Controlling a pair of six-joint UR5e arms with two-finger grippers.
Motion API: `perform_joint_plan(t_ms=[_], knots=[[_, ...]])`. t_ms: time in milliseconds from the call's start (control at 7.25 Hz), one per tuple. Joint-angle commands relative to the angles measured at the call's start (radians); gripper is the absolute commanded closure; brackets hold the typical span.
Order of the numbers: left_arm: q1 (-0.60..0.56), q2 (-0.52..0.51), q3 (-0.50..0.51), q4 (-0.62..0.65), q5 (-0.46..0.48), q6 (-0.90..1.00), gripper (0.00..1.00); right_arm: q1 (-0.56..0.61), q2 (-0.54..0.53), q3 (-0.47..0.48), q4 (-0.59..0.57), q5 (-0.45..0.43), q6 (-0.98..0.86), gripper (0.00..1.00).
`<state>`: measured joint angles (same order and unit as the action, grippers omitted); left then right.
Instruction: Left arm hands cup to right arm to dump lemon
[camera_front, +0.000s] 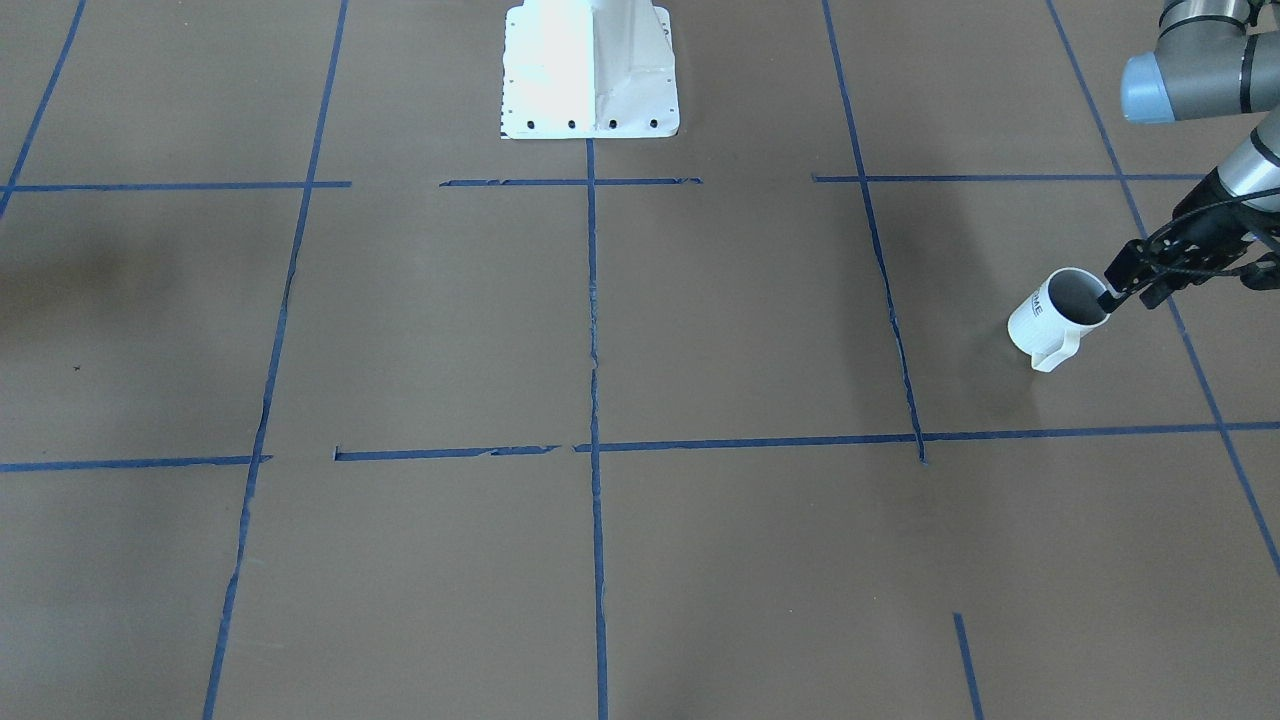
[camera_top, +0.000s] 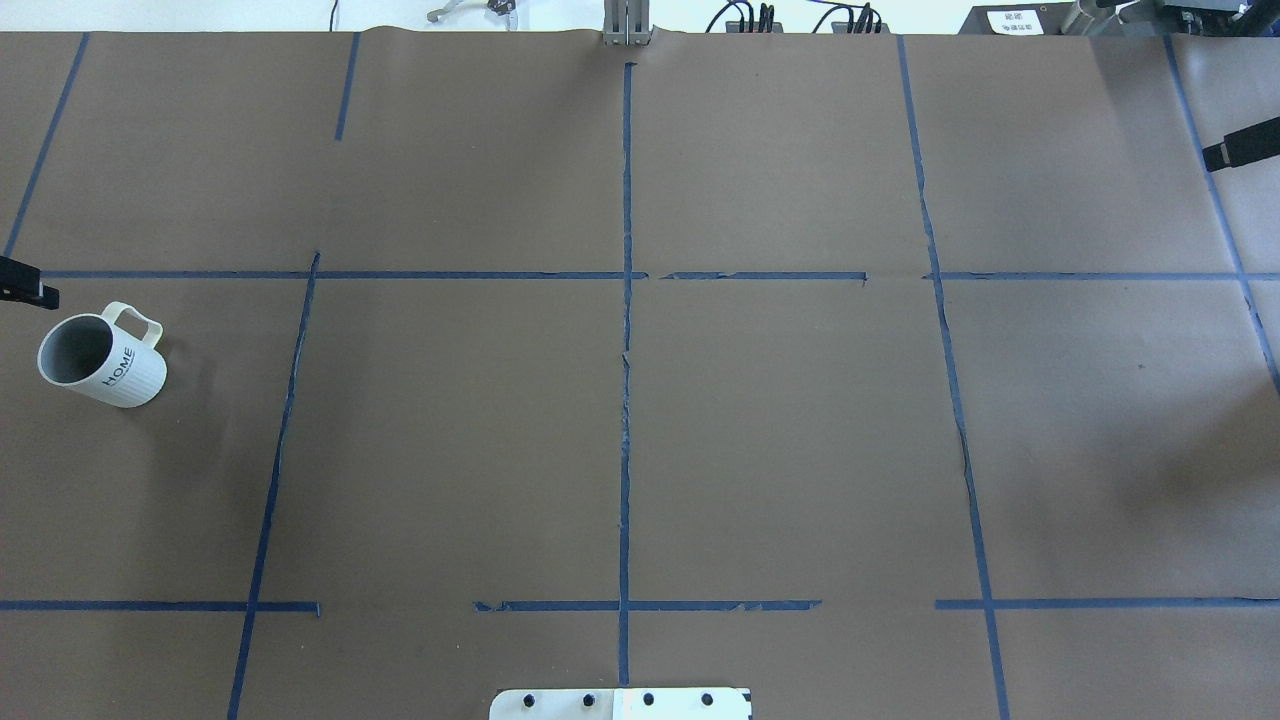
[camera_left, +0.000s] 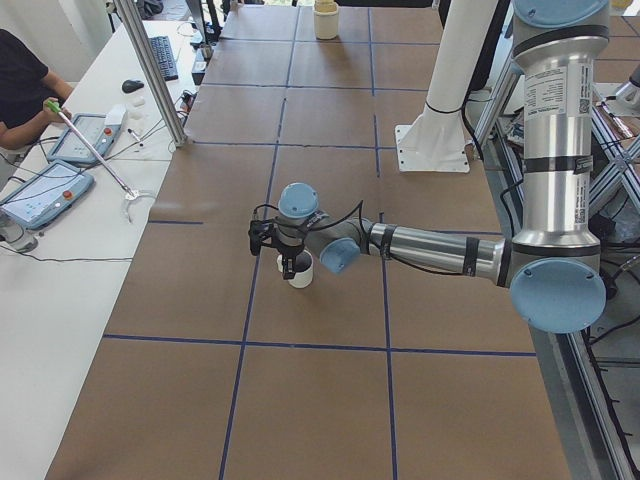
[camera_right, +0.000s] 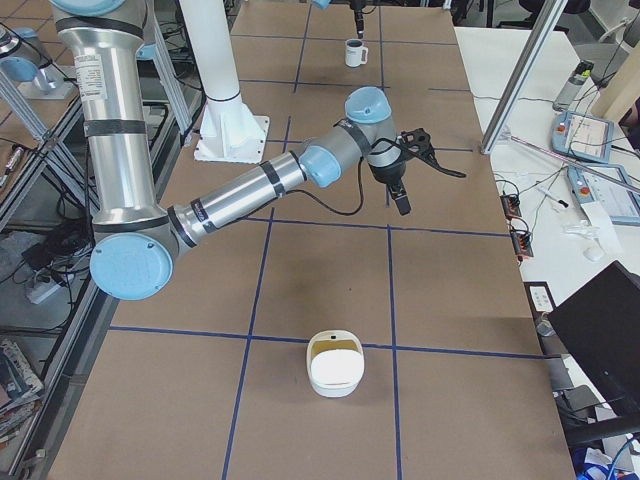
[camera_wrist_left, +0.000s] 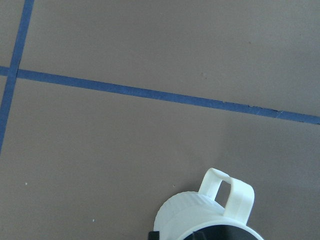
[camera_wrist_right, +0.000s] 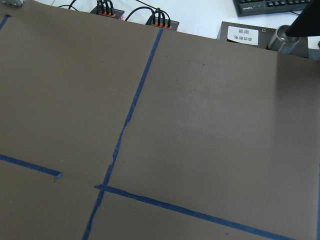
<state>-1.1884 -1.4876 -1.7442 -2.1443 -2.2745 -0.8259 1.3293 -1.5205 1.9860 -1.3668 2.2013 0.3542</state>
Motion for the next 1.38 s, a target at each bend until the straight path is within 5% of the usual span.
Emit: perform_joint_plan(t_ms=[0,414,828,966,1241], knots=[[-0.142,-0.029,-0.034,0.184,-0.091,0.278,0.00,0.083,-0.094,0.005,-0.081,0.096,-0.105,0.00],[-0.281,-0.069,-0.098,0.573,-0.089,0.739,0.00,0.162,-0.177,0.008,-0.205,0.285,-0.152,0.00],[-0.414,-0.045,-0.055,0.832,-0.095,1.018,0.00,0.134,-0.223,0.022,-0.258,0.220,-0.170,0.00],[-0.419,-0.025,-0.049,0.836,-0.103,1.012,0.00,0.127,-0.260,0.020,-0.258,0.116,-0.272,0.00],[-0.436,0.006,-0.063,0.825,-0.149,0.950,0.00,0.125,-0.263,0.020,-0.276,0.110,-0.296,0.00]])
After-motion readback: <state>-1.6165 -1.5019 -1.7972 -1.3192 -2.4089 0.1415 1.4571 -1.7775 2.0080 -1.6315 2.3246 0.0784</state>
